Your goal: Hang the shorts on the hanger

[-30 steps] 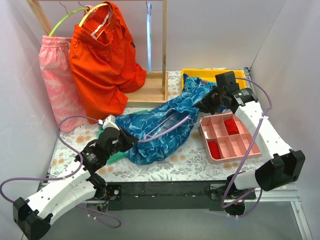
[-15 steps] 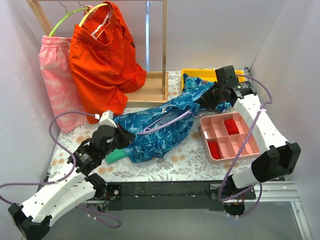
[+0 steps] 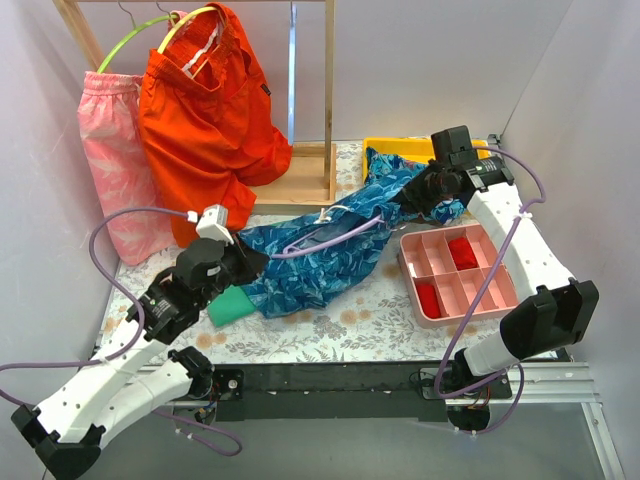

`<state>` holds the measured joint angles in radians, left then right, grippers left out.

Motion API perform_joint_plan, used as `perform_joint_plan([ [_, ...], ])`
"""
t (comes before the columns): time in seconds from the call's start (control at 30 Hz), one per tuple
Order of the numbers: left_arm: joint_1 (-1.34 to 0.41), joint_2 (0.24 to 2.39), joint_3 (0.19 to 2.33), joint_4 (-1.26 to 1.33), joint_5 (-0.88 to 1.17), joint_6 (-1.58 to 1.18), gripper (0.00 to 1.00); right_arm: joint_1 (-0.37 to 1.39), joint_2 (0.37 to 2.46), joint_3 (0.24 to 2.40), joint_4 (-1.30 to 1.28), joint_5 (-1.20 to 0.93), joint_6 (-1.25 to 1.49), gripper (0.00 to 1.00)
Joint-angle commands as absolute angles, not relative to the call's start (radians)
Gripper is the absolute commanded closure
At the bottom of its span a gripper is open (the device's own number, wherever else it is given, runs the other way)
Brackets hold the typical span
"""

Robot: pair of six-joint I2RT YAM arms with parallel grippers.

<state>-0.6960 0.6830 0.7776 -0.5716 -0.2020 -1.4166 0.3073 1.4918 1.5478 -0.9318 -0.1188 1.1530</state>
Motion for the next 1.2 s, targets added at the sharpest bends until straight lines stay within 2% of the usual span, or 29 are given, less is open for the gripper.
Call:
perform_joint_plan([
  [0.0, -0.701, 0.729, 0.891, -0.528, -0.204, -1.276, 1.0, 0.313, 1.454, 1.542, -0.891, -0.1, 1.151, 0.99],
  [0.27, -0.701, 0.818, 0.96, -0.548, -0.138, -1.091, 1.0, 0.316, 1.463, 1.578, -0.891, -0.132, 1.154, 0.99],
  [0.43, -0.71, 0.801, 0.985, -0.528, 0.033, -0.908, 1.0, 0.314, 1.5, 1.644, -0.916, -0.104, 1.134, 0.99],
  [0.5, -0.713, 0.782, 0.985, -0.526, 0.012, -0.861, 1.0, 0.314, 1.508, 1.646, -0.919, -0.129, 1.135, 0.99],
  [0.77, -0.715, 0.782, 0.94, -0.505, -0.375, -0.793, 1.0, 0.314, 1.503, 1.624, -0.904, -0.158, 1.121, 0.99],
  [0.87, -0.715, 0.741, 0.917, -0.463, -0.393, -0.792, 1.0, 0.313, 1.505, 1.631, -0.914, -0.138, 1.111, 0.99],
  [1.17, -0.715, 0.686, 0.908, -0.388, -0.235, -0.69, 1.0, 0.311, 1.532, 1.603, -0.91, -0.181, 1.118, 0.99],
])
